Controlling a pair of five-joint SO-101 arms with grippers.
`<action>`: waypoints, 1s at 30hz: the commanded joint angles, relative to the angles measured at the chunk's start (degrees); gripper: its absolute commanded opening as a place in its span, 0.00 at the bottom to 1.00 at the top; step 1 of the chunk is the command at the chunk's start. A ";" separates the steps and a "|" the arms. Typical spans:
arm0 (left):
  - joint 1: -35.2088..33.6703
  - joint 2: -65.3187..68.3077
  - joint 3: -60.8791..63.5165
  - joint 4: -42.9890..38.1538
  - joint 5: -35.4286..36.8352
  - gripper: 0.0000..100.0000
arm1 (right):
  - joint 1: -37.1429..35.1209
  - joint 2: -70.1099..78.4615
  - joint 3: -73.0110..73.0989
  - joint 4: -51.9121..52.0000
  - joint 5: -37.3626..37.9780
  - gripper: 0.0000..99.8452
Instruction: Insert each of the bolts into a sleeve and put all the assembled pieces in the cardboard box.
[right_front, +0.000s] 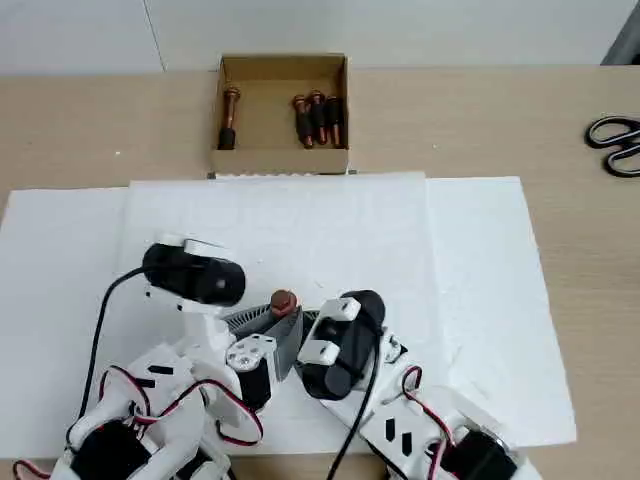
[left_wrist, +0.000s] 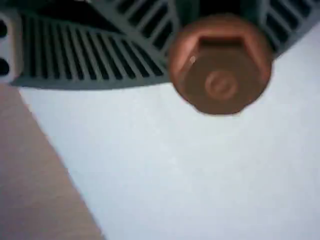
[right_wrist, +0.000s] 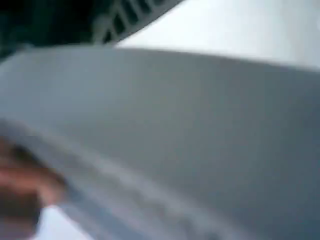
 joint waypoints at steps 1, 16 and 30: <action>1.05 0.09 0.31 3.34 -2.02 0.00 | 0.13 -0.66 -4.40 -2.15 0.70 0.00; -1.58 0.44 -0.04 8.79 -3.43 0.29 | 0.13 -0.66 -4.31 -2.15 0.70 0.00; -19.69 0.00 -4.62 0.26 -20.04 0.05 | 6.73 -0.66 -4.13 -1.98 0.18 0.00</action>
